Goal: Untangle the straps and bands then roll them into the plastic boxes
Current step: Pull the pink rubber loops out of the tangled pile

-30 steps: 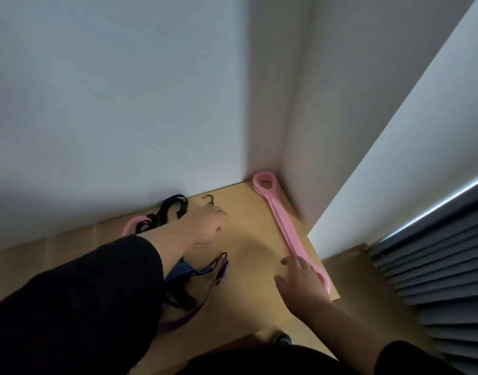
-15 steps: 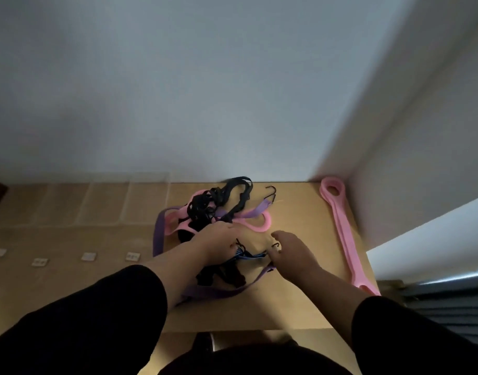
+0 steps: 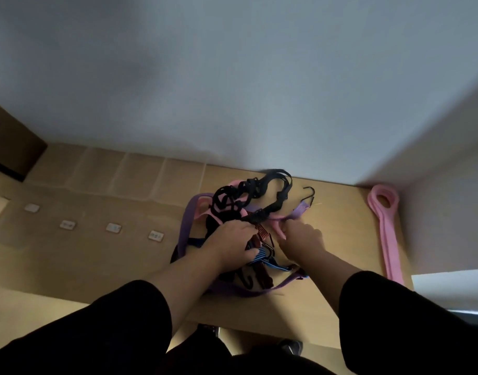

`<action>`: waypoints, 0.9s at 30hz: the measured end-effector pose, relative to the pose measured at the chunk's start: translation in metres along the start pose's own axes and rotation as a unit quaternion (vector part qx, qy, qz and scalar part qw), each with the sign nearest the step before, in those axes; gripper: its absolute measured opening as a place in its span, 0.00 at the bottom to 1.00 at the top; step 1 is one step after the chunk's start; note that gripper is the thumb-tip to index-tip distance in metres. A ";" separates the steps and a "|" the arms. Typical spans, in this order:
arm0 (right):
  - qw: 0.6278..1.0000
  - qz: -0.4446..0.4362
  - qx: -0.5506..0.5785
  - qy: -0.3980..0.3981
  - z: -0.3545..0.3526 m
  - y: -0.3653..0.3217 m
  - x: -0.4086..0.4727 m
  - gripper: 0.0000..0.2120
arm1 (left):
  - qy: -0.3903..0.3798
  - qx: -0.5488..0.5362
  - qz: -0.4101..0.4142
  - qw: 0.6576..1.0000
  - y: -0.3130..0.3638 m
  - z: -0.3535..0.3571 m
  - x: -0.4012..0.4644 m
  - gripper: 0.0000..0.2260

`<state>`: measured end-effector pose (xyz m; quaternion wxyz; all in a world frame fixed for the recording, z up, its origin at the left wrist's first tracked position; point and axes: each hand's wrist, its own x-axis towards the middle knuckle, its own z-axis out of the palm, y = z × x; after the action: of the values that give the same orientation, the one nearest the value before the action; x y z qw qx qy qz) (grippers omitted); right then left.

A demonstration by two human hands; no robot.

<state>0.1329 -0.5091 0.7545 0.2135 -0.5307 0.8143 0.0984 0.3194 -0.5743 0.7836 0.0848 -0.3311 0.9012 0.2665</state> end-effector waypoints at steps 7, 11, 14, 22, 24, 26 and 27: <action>0.969 -0.010 0.225 0.107 -0.049 -0.008 -0.014 0.16 | 0.015 -0.095 -0.027 0.995 0.005 -0.014 0.004 0.27; 0.953 -0.033 0.255 0.162 -0.101 -0.022 -0.034 0.12 | 0.058 -0.141 -0.042 0.987 0.007 -0.031 0.007 0.22; 0.939 -0.047 0.286 0.183 -0.135 -0.032 -0.053 0.10 | 0.078 -0.169 -0.054 0.981 0.005 -0.046 0.009 0.12; 0.887 -0.061 0.320 0.327 -0.192 -0.047 -0.099 0.07 | 0.084 -0.179 0.028 0.980 0.014 -0.078 0.007 0.08; 0.859 -0.054 0.348 0.372 -0.207 -0.051 -0.108 0.07 | 0.078 -0.179 0.041 0.980 0.016 -0.081 0.008 0.06; 0.831 -0.054 0.378 0.404 -0.221 -0.055 -0.116 0.08 | 0.077 -0.170 0.056 0.981 0.020 -0.086 0.009 0.09; 0.822 -0.054 0.385 0.417 -0.227 -0.056 -0.120 0.08 | 0.080 -0.176 0.057 0.979 0.023 -0.088 0.009 0.12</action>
<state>0.1700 -0.5218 1.0142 0.0459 -0.4391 0.7671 -0.4655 0.3001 -0.6120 0.8649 -0.0623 -0.3089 0.8616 0.3980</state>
